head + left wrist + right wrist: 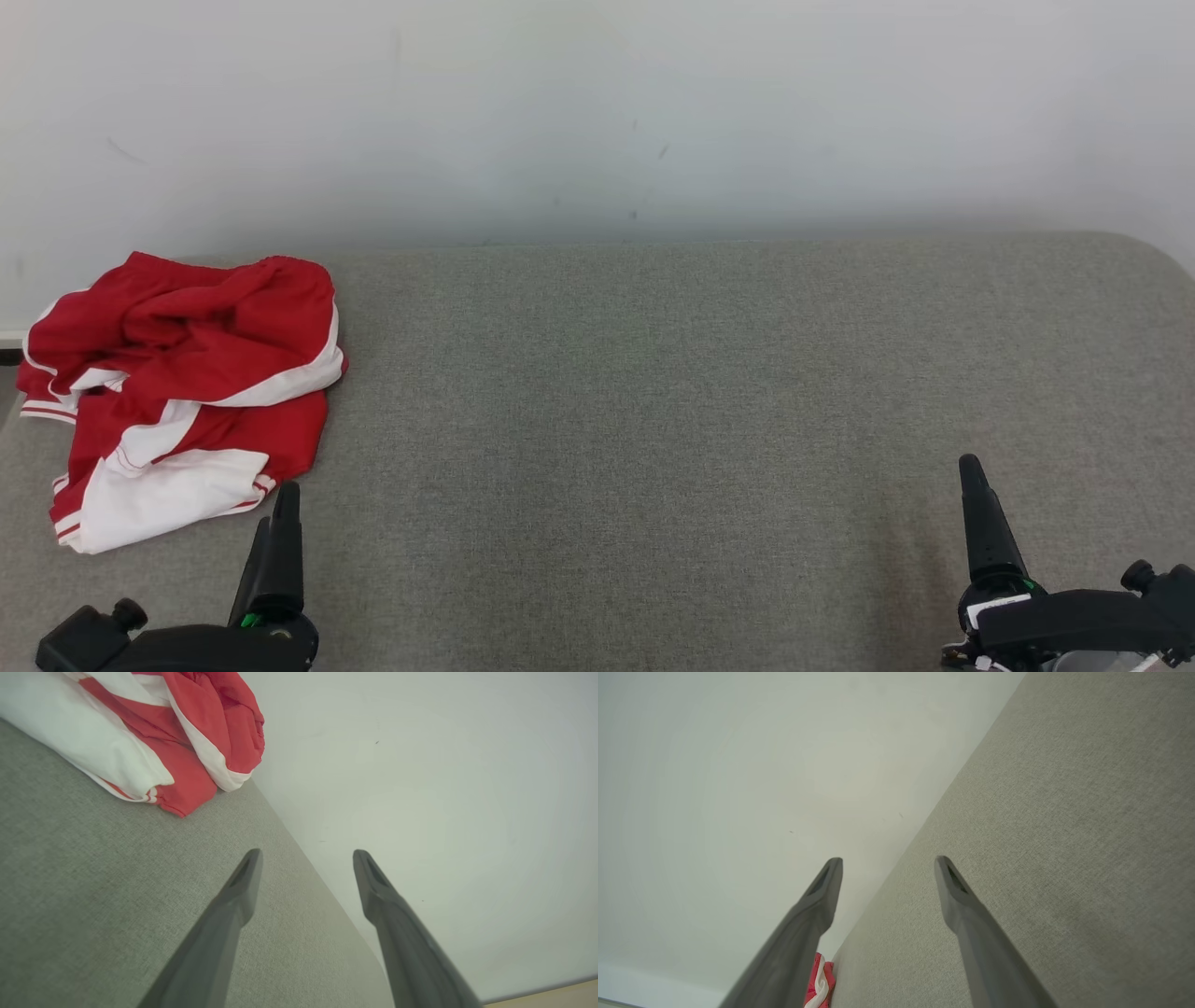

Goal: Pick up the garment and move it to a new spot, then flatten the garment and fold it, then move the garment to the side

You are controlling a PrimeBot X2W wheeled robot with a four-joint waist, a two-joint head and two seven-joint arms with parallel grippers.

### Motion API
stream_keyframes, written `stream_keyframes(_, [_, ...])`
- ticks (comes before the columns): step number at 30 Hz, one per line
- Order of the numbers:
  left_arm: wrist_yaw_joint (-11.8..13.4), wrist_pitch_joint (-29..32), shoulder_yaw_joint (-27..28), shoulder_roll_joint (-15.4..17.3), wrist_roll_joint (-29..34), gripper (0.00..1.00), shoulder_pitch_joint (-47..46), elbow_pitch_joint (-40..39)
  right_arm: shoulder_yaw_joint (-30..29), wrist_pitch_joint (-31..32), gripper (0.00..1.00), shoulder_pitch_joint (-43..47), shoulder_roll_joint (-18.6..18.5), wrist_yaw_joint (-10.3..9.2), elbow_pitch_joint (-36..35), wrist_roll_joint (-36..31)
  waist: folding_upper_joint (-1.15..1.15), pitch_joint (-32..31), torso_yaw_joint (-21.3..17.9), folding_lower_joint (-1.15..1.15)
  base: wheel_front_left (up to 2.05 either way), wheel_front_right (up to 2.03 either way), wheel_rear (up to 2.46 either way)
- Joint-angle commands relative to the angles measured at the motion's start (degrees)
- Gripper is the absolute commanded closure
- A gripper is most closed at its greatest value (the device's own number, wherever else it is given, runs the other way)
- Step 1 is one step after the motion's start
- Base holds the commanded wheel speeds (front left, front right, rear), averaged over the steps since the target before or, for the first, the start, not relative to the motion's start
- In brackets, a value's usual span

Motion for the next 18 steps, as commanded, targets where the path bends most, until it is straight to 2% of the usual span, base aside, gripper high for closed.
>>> stream_keyframes(1, [0.3, -0.6, -0.3, 0.3, 2.6, 0.0, -0.3, -1.4, 0.4, -0.6, 0.0, -0.3, -0.6, -0.03, -1.2, -2.7, 0.0, 0.0, 0.0, 0.0, 0.0, 0.0, 0.0])
stream_keyframes(18, [2.4, -4.1, -3.2, 1.5, 24.1, 0.0, 0.6, -2.5, 2.9, -4.1, 0.0, 0.7, -0.7, -0.05, -1.3, -22.2, 0.0, -0.5, 0.1, 0.0, 0.0, 0.0, 0.0])
